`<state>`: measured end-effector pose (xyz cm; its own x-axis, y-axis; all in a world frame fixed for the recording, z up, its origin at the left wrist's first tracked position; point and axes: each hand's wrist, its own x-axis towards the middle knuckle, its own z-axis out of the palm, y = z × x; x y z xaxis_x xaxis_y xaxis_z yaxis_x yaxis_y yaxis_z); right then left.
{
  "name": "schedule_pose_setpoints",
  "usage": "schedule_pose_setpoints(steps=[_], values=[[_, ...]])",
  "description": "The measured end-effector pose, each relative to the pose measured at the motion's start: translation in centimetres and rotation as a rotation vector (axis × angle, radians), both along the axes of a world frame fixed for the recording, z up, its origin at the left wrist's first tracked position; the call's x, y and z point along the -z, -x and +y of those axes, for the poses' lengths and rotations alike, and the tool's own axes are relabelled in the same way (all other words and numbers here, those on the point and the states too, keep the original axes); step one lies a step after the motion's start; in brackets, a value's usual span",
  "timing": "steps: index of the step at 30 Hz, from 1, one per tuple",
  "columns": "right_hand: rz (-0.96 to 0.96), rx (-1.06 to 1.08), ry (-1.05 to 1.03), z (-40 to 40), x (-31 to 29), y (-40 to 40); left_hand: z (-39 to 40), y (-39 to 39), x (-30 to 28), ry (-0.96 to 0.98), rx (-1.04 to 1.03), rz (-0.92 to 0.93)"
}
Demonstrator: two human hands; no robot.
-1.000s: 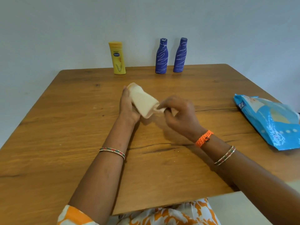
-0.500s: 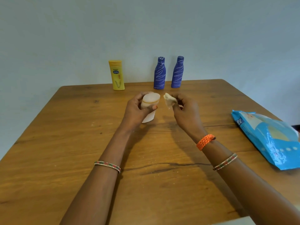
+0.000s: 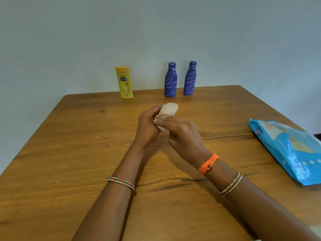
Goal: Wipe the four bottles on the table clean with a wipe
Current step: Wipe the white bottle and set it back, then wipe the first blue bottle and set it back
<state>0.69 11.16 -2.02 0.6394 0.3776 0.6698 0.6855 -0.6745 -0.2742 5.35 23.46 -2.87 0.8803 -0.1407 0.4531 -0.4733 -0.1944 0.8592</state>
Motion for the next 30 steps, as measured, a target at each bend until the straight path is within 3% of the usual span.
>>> schedule_pose_setpoints(steps=[2,5,9,12,17,23,30], values=[[-0.010,0.027,-0.162,-0.5,0.0,-0.3,-0.1,-0.2,-0.1,0.058,0.002,0.057],[0.188,0.199,-0.529,-0.8,-0.3,-1.5,0.5,-1.6,-0.1,0.128,-0.091,0.138],[0.647,0.364,-0.272,-0.9,1.3,-4.4,1.0,-3.6,-0.7,0.065,-0.103,0.248],[0.871,0.234,-0.374,-0.4,2.1,-6.6,1.6,-4.5,-1.2,0.065,-0.011,0.303],[0.808,0.223,-0.456,0.5,2.6,-11.5,3.7,-7.7,0.1,-0.024,-0.039,0.307],[0.758,0.290,-0.460,2.4,2.6,-18.7,7.4,-11.1,3.3,-0.038,-0.435,0.275],[0.703,0.352,-0.377,4.7,3.4,-25.6,7.5,-13.6,4.0,-0.050,-0.477,0.312]])
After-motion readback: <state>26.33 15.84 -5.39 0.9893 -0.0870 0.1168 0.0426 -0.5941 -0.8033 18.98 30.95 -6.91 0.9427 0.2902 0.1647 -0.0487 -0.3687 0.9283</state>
